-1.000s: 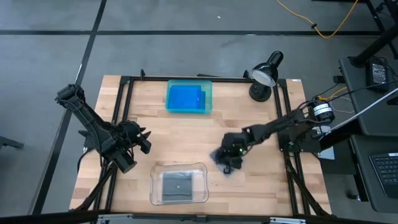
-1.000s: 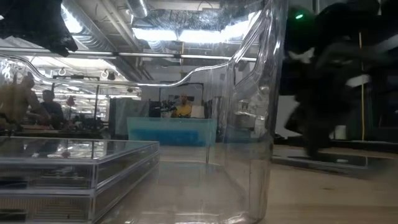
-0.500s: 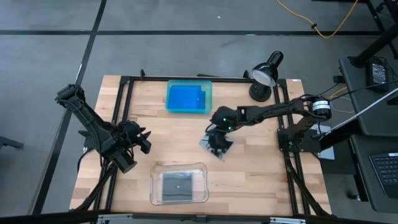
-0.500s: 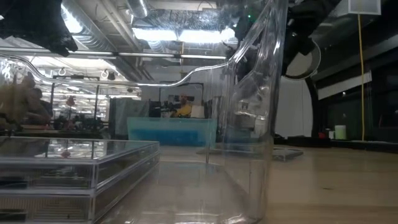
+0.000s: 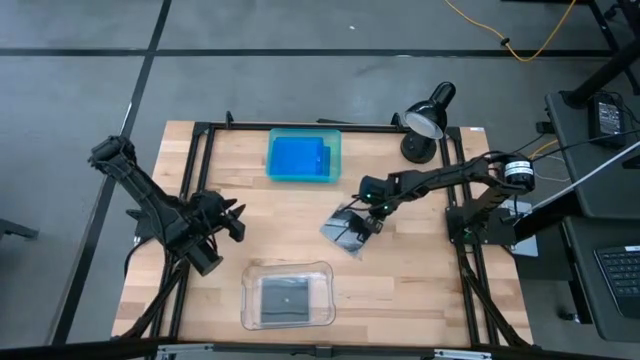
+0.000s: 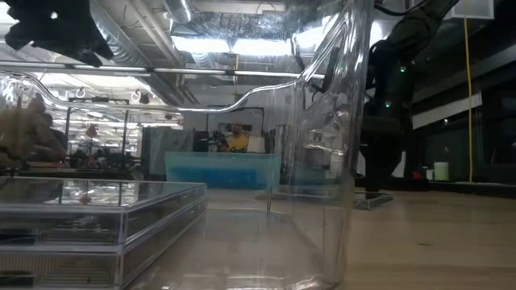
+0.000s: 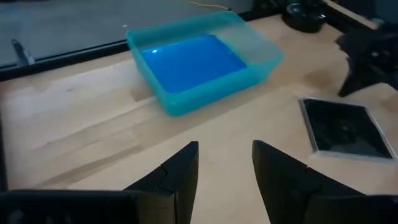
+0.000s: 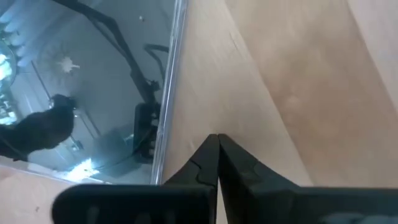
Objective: Pick & place jewel cases by type
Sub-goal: Put the black cd case into the transparent bin
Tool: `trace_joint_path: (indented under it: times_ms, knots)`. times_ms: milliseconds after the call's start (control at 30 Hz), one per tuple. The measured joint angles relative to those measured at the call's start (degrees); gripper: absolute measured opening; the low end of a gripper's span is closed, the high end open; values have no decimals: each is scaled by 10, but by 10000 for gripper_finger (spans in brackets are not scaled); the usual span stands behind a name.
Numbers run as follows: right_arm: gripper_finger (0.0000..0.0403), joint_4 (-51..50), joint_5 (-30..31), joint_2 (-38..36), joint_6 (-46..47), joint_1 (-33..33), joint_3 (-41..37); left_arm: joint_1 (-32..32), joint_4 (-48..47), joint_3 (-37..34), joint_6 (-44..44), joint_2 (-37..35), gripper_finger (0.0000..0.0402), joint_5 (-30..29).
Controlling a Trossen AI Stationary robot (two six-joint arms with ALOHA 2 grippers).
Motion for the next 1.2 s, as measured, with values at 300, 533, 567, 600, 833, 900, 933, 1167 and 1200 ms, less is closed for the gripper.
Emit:
trace_joint_path:
  times_ms: [300, 533, 567, 600, 833, 900, 933, 1167, 1200]
  knots:
    - [10, 1, -65, 2, -34, 20, 0, 56, 2, 0, -7, 0, 143, 16]
    - [10, 42, -160, 5, -66, 31, 19, 78, 9, 0, -7, 0, 143, 16]
    - [10, 59, -170, 7, -66, 31, 19, 79, 9, 0, -7, 0, 143, 16]
    - [10, 72, -178, 10, -66, 31, 19, 80, 9, 0, -7, 0, 143, 16]
    - [10, 126, -206, 43, -57, 30, 33, 80, 16, 0, -7, 0, 143, 18]
    - [10, 119, -203, 40, -61, 30, 44, 80, 17, 0, -6, 0, 143, 21]
    - [10, 113, -201, 36, -62, 30, 49, 80, 17, 0, -6, 0, 143, 21]
    - [10, 98, -239, 9, -101, 40, 81, 80, 17, 0, 13, 0, 143, 21]
    - [10, 84, -240, 9, -115, 48, 83, 80, 17, 0, 17, 0, 143, 21]
